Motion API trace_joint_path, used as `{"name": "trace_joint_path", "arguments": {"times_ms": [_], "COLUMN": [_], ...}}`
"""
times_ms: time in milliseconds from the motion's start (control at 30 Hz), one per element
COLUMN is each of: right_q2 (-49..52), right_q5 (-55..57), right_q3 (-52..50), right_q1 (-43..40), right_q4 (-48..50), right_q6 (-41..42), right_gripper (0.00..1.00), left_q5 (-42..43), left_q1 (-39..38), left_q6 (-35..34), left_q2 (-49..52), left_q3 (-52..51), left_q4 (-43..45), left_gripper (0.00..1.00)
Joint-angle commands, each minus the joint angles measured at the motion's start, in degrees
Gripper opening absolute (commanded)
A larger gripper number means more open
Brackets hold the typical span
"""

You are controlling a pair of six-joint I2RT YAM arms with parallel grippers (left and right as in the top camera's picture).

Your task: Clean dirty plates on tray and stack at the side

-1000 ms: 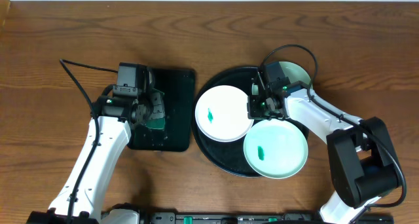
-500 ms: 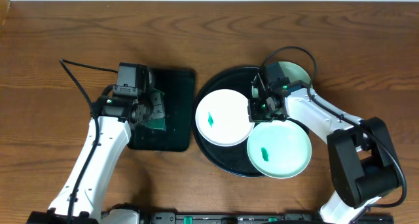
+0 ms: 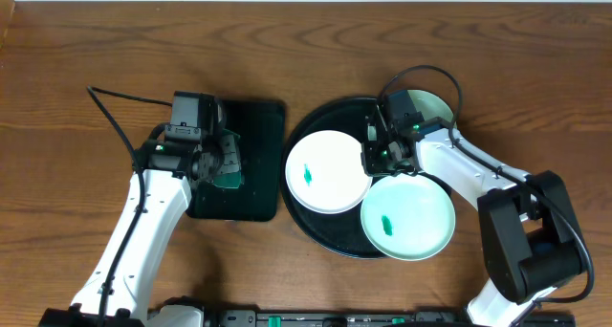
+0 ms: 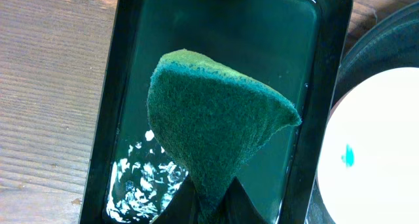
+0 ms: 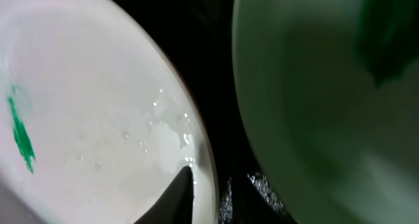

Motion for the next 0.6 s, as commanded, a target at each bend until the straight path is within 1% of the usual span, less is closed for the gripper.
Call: {"name": "trace_joint_path", "arguments": {"times_ms": [0,67,133,167,300,433,567], "right_q2": [-0.3,-0.3,-0.3,-0.3,-0.3,-0.3,-0.4], "right_q5": [0.7,1.4,1.7,1.6,1.6,1.7,1.6], "right_q3": [1.0,1.0,1.0,1.0,1.0,1.0,1.0], "right_q1": [0.7,0.7,0.7,0.7,0.7,0.1,-0.3], "right_q4": [0.7,0.9,0.9,0.9,0.7,-0.2,-1.4], "right_q6": [-0.5,-0.5,-0.5,-0.5,-0.2,3.7,5.2], "right_gripper": [0.18,0.16,0.04,0.01,0.01,0.01,0.01], "left_q5": [-0.3,-0.3,-0.3,-0.3,-0.3,-0.3,-0.3], "left_q1": [0.1,0.1,0.1,0.1,0.1,0.1,0.1], "left_q6": [-0.8,-0.8,-0.8,-0.8,-0.8,-0.8,-0.8], "left_q2": [0.1,0.1,0.1,0.1,0.1,0.1,0.1], "left_q3": [-0.9,-0.9,-0.9,-0.9,-0.9,-0.9,-0.9], "left_q4": [0.3,0.3,0.4,0.4,0.7,0.7,1.0], "left_gripper": [0.07,0.07,0.08,0.07,0.07,0.07,0.07]}}
